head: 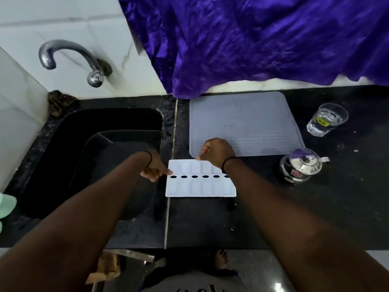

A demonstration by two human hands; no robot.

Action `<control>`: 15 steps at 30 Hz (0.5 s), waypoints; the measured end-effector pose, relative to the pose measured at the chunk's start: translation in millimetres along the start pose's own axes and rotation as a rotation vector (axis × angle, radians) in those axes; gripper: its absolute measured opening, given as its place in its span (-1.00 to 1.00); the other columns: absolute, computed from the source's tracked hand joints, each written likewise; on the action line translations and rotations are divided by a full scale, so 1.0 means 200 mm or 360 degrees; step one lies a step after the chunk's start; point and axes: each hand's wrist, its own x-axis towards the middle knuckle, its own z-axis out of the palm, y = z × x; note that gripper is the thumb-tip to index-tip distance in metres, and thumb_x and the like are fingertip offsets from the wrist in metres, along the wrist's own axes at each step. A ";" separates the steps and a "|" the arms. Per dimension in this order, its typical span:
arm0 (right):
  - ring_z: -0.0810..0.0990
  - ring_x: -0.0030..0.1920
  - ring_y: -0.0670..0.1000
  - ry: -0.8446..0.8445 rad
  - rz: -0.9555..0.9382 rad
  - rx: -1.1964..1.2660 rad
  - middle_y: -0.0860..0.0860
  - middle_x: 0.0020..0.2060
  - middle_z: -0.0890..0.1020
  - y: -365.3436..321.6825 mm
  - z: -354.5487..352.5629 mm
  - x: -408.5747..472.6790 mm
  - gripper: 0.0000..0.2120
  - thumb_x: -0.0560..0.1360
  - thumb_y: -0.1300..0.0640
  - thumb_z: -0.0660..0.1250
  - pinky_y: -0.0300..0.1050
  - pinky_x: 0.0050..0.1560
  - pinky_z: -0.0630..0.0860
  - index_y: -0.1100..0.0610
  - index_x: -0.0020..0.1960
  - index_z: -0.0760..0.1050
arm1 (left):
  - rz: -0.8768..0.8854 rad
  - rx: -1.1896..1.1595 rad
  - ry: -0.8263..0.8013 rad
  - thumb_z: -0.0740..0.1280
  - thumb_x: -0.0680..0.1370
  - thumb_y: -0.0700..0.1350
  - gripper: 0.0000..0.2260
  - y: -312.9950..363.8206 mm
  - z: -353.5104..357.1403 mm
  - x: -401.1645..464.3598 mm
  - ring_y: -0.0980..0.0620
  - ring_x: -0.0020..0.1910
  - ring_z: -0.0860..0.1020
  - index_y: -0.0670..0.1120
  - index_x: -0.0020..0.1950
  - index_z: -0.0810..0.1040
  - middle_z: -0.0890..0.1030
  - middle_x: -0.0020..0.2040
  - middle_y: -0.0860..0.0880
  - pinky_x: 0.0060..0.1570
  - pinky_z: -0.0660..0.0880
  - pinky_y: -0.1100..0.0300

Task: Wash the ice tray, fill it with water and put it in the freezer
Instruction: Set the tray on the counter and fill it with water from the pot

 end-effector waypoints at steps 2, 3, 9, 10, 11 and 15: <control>0.66 -0.14 0.02 0.0137 -0.0065 0.0081 0.00 -0.22 0.71 -0.01 -0.05 -0.02 -0.90 0.36 0.10 0.53 -0.08 -0.04 0.60 0.12 -0.23 0.66 | 0.0105 0.0278 0.0253 0.46 0.43 0.10 -0.63 0.11 -0.05 -0.05 0.08 -0.67 0.45 -0.16 -0.35 0.49 0.50 -0.62 -0.01 -0.61 0.35 0.38; 0.66 -0.13 0.03 0.0208 -0.0081 0.0113 0.01 -0.22 0.71 -0.01 -0.09 -0.04 -0.92 0.39 0.12 0.49 -0.04 -0.02 0.60 0.12 -0.23 0.66 | 0.0221 0.0444 0.0432 0.46 0.42 0.12 -0.62 0.19 -0.07 -0.08 0.07 -0.67 0.47 -0.14 -0.40 0.50 0.50 -0.64 -0.01 -0.62 0.36 0.38; 0.66 -0.14 0.04 0.0702 -0.0102 0.0346 0.06 -0.20 0.72 0.07 -0.44 -0.20 -0.89 0.46 0.14 0.45 -0.03 0.00 0.59 0.19 -0.19 0.64 | 0.1077 0.0766 0.0849 0.47 0.34 0.09 -0.68 0.82 0.10 -0.18 -0.06 0.05 0.58 0.00 0.04 0.61 0.63 0.08 -0.04 -0.03 0.45 0.20; 0.66 -0.15 0.02 0.0785 -0.0109 0.0379 0.05 -0.21 0.71 0.08 -0.51 -0.24 -0.88 0.46 0.13 0.44 -0.05 -0.01 0.59 0.18 -0.20 0.64 | 0.1138 0.0722 0.0801 0.47 0.34 0.10 -0.63 0.90 0.15 -0.19 -0.05 0.08 0.56 0.03 0.09 0.58 0.61 0.12 -0.03 -0.03 0.41 0.22; 0.66 -0.18 0.03 0.0883 -0.0112 0.0413 0.07 -0.23 0.71 0.11 -0.58 -0.28 -0.84 0.47 0.11 0.43 -0.05 -0.05 0.58 0.19 -0.22 0.63 | 0.1186 0.0689 0.0764 0.47 0.33 0.13 -0.56 0.97 0.21 -0.20 -0.04 0.10 0.54 0.05 0.15 0.55 0.60 0.15 -0.03 -0.02 0.39 0.22; 0.62 -0.32 0.08 0.1271 0.0004 0.0603 0.04 -0.39 0.65 0.32 -0.81 -0.43 -0.67 0.52 0.02 0.33 -0.02 -0.23 0.53 0.22 -0.30 0.60 | 0.1300 0.0606 0.0735 0.46 0.23 0.33 -0.21 1.16 0.42 -0.22 -0.07 0.17 0.51 -0.06 0.33 0.43 0.53 0.26 -0.08 0.05 0.43 0.17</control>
